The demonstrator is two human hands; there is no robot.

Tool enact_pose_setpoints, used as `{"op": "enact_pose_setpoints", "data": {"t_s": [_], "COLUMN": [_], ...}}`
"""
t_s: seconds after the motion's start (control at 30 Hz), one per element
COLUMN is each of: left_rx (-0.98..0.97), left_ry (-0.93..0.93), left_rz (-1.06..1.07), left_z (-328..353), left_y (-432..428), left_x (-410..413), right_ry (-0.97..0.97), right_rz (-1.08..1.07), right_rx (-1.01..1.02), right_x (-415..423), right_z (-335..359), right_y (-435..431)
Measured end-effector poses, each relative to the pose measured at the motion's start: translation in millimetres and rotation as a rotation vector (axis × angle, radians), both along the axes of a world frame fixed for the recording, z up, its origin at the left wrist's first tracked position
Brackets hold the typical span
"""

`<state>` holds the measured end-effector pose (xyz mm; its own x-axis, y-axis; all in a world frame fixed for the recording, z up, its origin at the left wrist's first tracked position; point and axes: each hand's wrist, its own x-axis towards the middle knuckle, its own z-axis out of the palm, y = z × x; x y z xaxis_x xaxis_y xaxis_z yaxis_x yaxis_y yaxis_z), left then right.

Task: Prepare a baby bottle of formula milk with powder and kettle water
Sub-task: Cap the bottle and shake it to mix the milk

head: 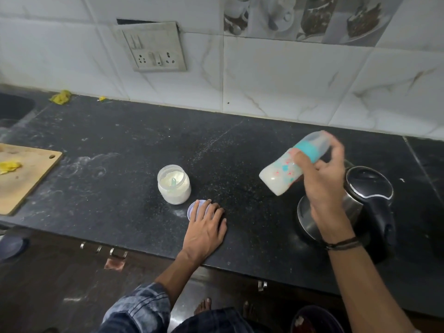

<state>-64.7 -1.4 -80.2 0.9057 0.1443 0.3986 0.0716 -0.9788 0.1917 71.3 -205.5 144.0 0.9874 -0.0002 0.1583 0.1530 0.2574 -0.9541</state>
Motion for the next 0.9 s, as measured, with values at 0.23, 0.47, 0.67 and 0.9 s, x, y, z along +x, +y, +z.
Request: {"op": "enact_pose_setpoints", "data": {"t_s": [0.23, 0.47, 0.67, 0.9], "left_rx": [-0.001, -0.008, -0.014, -0.006], "left_ry": [0.001, 0.006, -0.002, 0.016], "left_rz": [-0.001, 0.003, 0.009, 0.009], "left_z": [-4.5, -6.8, -4.3, -2.6], "left_y": [1.5, 1.4, -0.1, 0.3], "left_x": [0.4, 0.9, 1.4, 1.4], "right_ry": [-0.019, -0.017, -0.021, -0.029], "right_rz": [-0.057, -0.078, -0.141, -0.167], "right_rx": [0.021, 0.116, 0.197, 0.214], "right_x": [8.2, 1.7, 1.6, 0.3], "right_z": [10.3, 9.8, 9.1, 12.3], "right_y": [-1.9, 3.1, -3.8, -6.2]}}
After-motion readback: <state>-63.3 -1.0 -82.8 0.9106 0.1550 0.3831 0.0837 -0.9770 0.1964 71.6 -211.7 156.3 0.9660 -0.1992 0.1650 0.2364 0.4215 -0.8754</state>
